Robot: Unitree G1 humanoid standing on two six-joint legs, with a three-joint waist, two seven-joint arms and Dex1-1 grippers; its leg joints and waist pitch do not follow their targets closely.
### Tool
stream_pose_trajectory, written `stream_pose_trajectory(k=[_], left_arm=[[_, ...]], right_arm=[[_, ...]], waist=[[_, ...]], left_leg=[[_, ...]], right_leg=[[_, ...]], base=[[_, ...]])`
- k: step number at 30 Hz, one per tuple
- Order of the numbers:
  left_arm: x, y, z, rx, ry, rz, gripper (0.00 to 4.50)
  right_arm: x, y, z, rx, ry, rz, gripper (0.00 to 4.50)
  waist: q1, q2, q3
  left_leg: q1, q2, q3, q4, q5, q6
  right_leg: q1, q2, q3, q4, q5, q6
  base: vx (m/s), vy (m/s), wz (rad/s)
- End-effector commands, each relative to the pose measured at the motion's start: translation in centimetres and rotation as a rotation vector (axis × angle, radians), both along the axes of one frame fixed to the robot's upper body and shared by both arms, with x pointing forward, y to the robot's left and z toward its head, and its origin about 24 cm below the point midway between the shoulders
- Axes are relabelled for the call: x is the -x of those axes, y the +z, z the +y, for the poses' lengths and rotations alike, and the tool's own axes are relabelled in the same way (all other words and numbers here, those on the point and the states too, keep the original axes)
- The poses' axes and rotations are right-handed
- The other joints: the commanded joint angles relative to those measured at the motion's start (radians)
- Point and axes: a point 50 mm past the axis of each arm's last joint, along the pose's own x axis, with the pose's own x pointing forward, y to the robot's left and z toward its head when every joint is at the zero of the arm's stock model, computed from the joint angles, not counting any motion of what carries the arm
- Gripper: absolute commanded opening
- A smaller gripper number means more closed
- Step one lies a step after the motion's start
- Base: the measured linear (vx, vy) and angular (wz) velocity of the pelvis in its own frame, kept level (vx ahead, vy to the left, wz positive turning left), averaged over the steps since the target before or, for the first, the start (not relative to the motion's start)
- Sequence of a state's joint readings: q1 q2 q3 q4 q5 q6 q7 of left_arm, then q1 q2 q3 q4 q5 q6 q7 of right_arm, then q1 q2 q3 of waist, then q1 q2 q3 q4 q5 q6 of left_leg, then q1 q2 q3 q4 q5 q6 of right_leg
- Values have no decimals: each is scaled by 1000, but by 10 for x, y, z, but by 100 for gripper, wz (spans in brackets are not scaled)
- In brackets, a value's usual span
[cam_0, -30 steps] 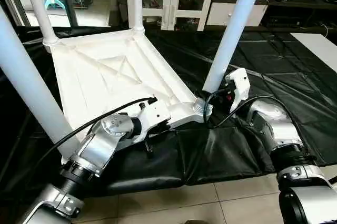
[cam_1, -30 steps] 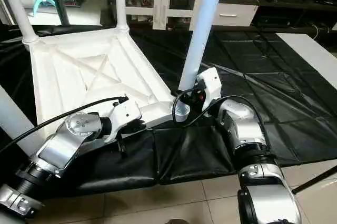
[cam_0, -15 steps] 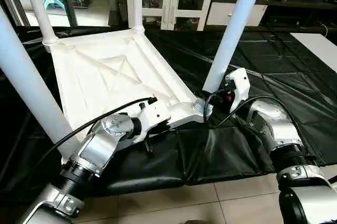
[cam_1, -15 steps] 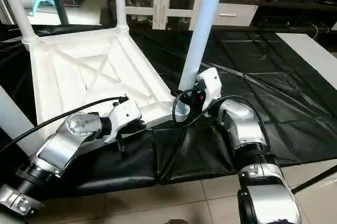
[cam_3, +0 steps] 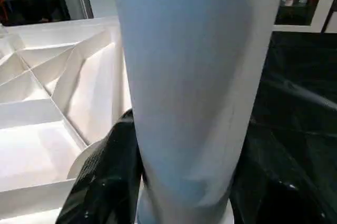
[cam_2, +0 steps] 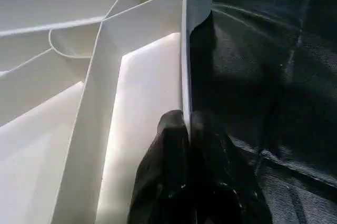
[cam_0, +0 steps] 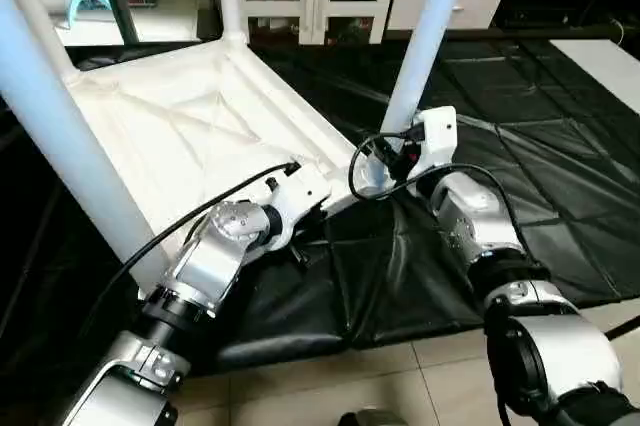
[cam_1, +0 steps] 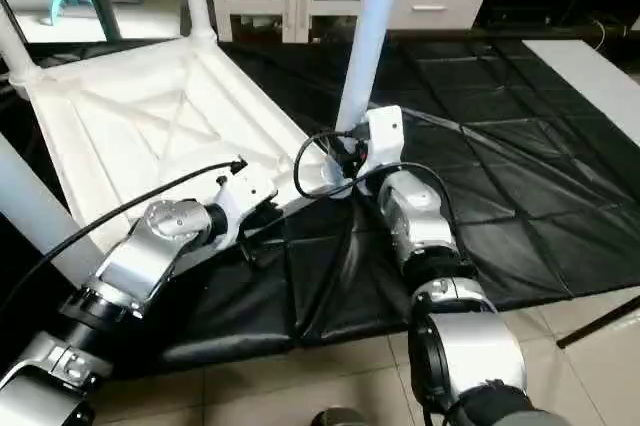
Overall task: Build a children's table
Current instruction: Rotate leg to tighten
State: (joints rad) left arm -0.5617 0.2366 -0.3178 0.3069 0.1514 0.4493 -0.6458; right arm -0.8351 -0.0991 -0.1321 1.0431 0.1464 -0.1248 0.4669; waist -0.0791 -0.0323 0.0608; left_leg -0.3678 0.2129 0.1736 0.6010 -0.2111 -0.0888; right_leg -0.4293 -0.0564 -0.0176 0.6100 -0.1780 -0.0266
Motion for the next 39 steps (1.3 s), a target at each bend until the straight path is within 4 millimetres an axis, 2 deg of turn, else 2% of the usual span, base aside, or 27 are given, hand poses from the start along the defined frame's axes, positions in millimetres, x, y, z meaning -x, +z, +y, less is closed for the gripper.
stream_pose_trajectory(k=[1,7,8,12,13,15,17,21,22,24,25,28,29,30,31,32,33,39], left_arm=[[-9,15,-3,2,31,-77,0],[-10,15,-3,2,29,-77,0],[-10,15,-3,3,27,-77,0],[-11,15,-3,4,26,-79,0],[-11,16,-3,4,27,-80,0],[-10,16,-2,5,27,-80,0],[-10,16,-1,4,28,-79,0],[-9,15,0,3,24,-79,0],[-8,16,1,3,13,-84,0],[-6,15,2,10,-6,-79,0],[-3,15,4,10,-31,-76,0],[6,12,8,2,-122,-73,0],[9,12,9,3,-150,-72,0],[12,12,10,14,-186,-71,0],[17,14,11,34,-235,-66,0],[22,15,11,49,-275,-60,0],[31,15,13,53,-341,-29,0],[46,11,15,58,-425,6,0]], right_arm=[[12,-24,28,-63,99,110,185],[11,-23,24,-46,96,91,185],[11,-22,25,-42,99,86,185],[13,-18,29,-105,176,63,185],[13,-17,30,-106,185,55,241],[13,-16,30,-110,185,57,255],[12,-16,30,-110,183,59,267],[8,-11,24,-65,137,32,301],[6,-6,19,-43,119,10,309],[6,2,13,-69,155,-27,309],[8,9,7,-73,210,-59,309],[13,12,-17,40,285,-74,309],[15,12,-25,79,302,-81,309],[18,12,-34,114,322,-87,309],[21,12,-42,135,343,-88,309],[23,13,-48,148,358,-88,309],[28,14,-58,178,387,-92,309],[43,18,-76,221,527,-66,309]], waist=[[5,25,-61],[6,26,-61],[7,28,-62],[7,25,-63],[9,26,-64],[7,25,-65],[8,22,-64],[9,24,-64],[10,17,-65],[11,20,-65],[13,18,-66],[17,17,-72],[19,23,-73],[19,21,-73],[23,23,-73],[24,22,-73],[30,26,-69],[41,26,-63]], left_leg=[[3,13,8,-74,-183,57],[4,13,9,-72,-194,57],[4,13,9,-71,-185,59],[4,12,11,-69,-177,71],[3,12,10,-69,-160,75],[2,13,11,-67,-145,93],[3,13,11,-67,-147,100],[3,12,11,-65,-139,97],[1,11,12,-64,-128,99],[2,11,11,-63,-113,104],[2,10,12,-62,-110,113],[-3,10,10,-55,-34,154],[-1,10,10,-52,-10,169],[-1,11,11,-52,-6,177],[0,11,11,-50,-2,187],[0,12,12,-50,-2,191],[4,15,14,-51,-20,192],[11,18,16,-55,-59,168]], right_leg=[[59,-49,24,-69,-64,-287],[59,-49,24,-70,-89,-287],[60,-49,25,-68,-77,-290],[62,-49,25,-67,-59,-297],[64,-49,25,-64,-42,-301],[66,-49,25,-61,-13,-311],[65,-51,25,-63,-30,-312],[65,-51,25,-63,-51,-310],[65,-51,26,-62,-49,-307],[66,-51,26,-59,-36,-307],[70,-49,26,-59,-22,-305],[75,-46,26,-44,103,-317],[74,-47,25,-40,138,-325],[73,-47,24,-42,144,-328],[74,-48,25,-39,154,-334],[73,-48,25,-40,156,-337],[70,-47,25,-42,137,-341],[67,-45,24,-46,71,-331]], base=[[0,0,0],[0,0,0],[0,0,0],[0,0,0],[0,0,0],[0,0,0],[0,0,0],[0,0,0],[0,0,0],[0,0,0],[0,0,0],[0,0,0],[0,0,0],[0,0,0],[0,0,0],[0,0,0],[0,0,0],[0,0,0]])
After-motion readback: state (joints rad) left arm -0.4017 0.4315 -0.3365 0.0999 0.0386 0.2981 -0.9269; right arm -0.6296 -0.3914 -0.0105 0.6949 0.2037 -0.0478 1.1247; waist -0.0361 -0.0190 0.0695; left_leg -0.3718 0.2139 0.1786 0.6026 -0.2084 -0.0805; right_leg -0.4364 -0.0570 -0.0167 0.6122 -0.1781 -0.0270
